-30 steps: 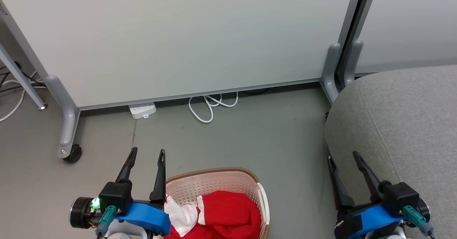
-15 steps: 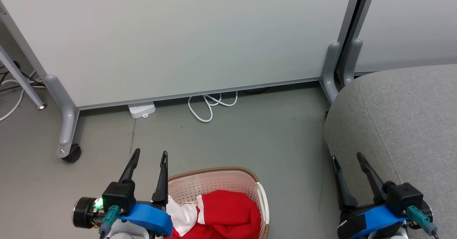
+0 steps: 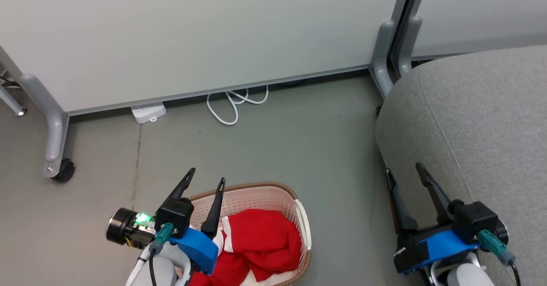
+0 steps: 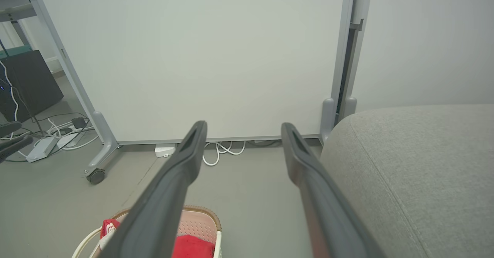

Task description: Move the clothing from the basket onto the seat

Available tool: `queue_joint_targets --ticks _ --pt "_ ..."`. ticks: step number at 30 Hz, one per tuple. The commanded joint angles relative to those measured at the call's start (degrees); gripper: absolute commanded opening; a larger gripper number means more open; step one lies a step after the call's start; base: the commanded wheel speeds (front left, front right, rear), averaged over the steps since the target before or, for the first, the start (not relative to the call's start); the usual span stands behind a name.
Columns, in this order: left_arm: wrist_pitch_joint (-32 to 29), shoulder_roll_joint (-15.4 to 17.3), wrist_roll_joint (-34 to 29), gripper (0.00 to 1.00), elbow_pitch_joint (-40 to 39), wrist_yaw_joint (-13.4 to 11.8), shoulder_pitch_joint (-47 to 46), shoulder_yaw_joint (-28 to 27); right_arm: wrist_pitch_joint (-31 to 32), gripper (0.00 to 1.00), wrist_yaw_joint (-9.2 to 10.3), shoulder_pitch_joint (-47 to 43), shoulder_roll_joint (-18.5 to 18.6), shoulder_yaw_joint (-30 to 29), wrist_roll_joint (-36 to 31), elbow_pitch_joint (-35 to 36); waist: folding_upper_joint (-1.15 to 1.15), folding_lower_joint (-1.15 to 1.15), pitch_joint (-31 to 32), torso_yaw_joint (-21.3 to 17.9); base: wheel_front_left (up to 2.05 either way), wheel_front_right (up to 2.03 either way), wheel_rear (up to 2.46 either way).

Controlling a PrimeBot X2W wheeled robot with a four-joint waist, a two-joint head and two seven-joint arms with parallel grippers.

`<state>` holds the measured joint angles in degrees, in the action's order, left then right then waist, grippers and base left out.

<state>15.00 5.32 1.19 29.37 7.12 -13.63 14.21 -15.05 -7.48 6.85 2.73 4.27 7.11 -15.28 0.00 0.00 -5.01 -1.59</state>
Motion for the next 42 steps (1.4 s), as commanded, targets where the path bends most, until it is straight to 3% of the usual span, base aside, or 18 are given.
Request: queue_joint_targets --ticks 1,15,28,42 --pt "0.26 0.82 -0.52 1.00 1.39 0.40 -2.37 1.35 -0.21 1.00 -0.03 1.52 0.27 0.18 -0.21 0.36 0.00 0.00 -2.49 -1.39 0.00 0.00 0.00" --pt "0.23 7.41 0.91 1.00 19.95 0.34 -19.44 20.69 -0.21 1.00 -0.02 13.22 0.24 1.67 -0.17 3.20 0.00 0.00 -20.90 -7.59 0.00 0.00 0.00" --pt "0.05 10.39 2.76 1.00 35.18 0.35 -31.26 38.62 -0.20 1.00 -0.02 20.87 0.22 2.13 0.37 5.81 0.00 0.00 -34.09 -11.51 0.00 0.00 0.00" --pt "-3.63 12.71 3.21 1.00 43.09 0.35 -42.35 50.88 -0.21 1.00 -0.02 26.68 0.23 2.72 -0.50 8.86 0.00 0.00 -45.67 -13.88 0.00 0.00 0.00"
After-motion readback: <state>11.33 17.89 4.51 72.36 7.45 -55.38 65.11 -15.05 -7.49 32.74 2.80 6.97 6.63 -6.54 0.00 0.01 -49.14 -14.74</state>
